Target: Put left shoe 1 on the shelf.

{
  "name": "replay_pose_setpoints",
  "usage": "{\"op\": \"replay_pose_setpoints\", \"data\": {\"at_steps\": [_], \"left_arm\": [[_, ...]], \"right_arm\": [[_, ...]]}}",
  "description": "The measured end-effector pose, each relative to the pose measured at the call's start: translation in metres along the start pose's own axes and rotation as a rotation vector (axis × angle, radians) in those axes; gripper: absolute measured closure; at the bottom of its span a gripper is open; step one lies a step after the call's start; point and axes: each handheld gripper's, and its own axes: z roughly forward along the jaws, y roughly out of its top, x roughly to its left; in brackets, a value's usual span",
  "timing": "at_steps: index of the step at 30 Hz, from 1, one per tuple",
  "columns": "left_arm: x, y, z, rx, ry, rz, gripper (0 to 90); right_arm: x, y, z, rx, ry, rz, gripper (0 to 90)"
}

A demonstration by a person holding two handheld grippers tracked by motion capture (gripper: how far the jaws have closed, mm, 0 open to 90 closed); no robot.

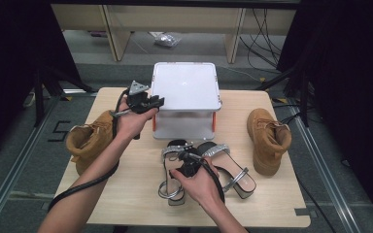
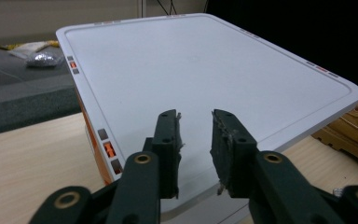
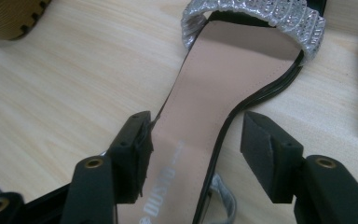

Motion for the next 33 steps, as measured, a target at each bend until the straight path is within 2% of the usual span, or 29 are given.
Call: {"op": "replay_pose_setpoints", "data": {"at_steps": [1,2,3,4,5,6,7,9,10,13,15,16,17,19,20,21,22,23,25,26,27,30,33], "left_arm": [[0.0,0.0,0.0,0.0,0.0,0.0,66.6],[0.002,-0.002,0.002,0.009,0.006,-0.01,65.8],[0.004,-0.002,0.003,0.01,0.011,-0.014,65.3],[0.004,-0.002,0.003,0.01,0.011,-0.014,65.4],[0.005,-0.003,0.003,0.013,0.016,-0.018,65.4],[0.006,-0.004,0.004,0.016,0.02,-0.02,65.2],[0.006,-0.004,0.005,0.02,0.024,-0.019,65.2],[0.006,-0.006,0.005,0.016,0.029,-0.026,65.3],[0.007,-0.006,0.005,0.016,0.033,-0.023,65.3],[0.008,-0.005,0.006,0.015,0.044,-0.028,66.3],[0.008,-0.005,0.007,0.017,0.05,-0.017,67.8],[0.008,-0.005,0.007,0.015,0.052,-0.004,68.9],[0.008,-0.005,0.007,0.015,0.052,-0.004,69.8],[0.008,-0.006,0.007,0.009,0.061,0.007,71.4],[0.008,-0.007,0.007,0.008,0.064,0.017,72.2],[0.008,-0.007,0.007,0.009,0.063,0.021,72.5],[0.008,-0.007,0.007,0.009,0.062,0.021,72.6],[0.008,-0.007,0.007,0.006,0.058,0.016,72.6],[0.007,-0.007,0.007,0.008,0.055,0.016,72.7],[0.007,-0.007,0.007,0.005,0.054,0.014,72.8],[0.007,-0.008,0.007,0.001,0.05,0.01,73.0],[0.007,-0.007,0.007,0.006,0.048,0.013,73.9],[0.006,-0.006,0.007,0.015,0.049,0.014,75.0]], "right_arm": [[0.0,0.0,0.0,0.0,0.0,0.0,41.3],[0.0,0.0,0.007,0.002,0.014,0.001,38.6],[0.003,0.0,0.007,0.03,-0.009,0.032,37.6],[0.003,0.0,0.007,0.03,-0.009,0.032,37.6],[0.007,0.002,0.006,0.056,0.008,0.082,37.3],[0.009,0.003,0.01,0.08,0.02,0.108,36.0],[0.01,0.003,0.013,0.083,-0.009,0.096,36.1],[0.013,0.003,0.016,0.106,-0.007,0.096,35.6],[0.012,0.003,0.019,0.101,-0.001,0.064,34.9],[0.016,0.005,0.022,0.132,-0.029,0.079,33.5],[0.017,0.007,0.023,0.134,-0.032,0.066,33.5],[0.019,0.009,0.025,0.156,-0.054,0.085,32.4],[0.019,0.009,0.025,0.156,-0.054,0.085,32.4],[0.018,0.01,0.028,0.152,-0.061,0.048,32.0],[0.021,0.011,0.028,0.165,-0.058,0.093,32.1],[0.016,0.012,0.031,0.138,-0.062,0.016,31.9],[0.019,0.012,0.031,0.168,-0.077,0.07,31.7],[0.021,0.013,0.031,0.185,-0.068,0.084,31.5],[0.021,0.014,0.032,0.185,-0.08,0.075,31.7],[0.018,0.016,0.034,0.19,-0.092,0.038,31.5],[0.018,0.016,0.039,0.207,-0.098,0.079,31.8],[0.019,0.016,0.044,0.232,-0.099,0.117,31.5],[0.017,0.017,0.045,0.229,-0.097,0.099,31.6]]}}
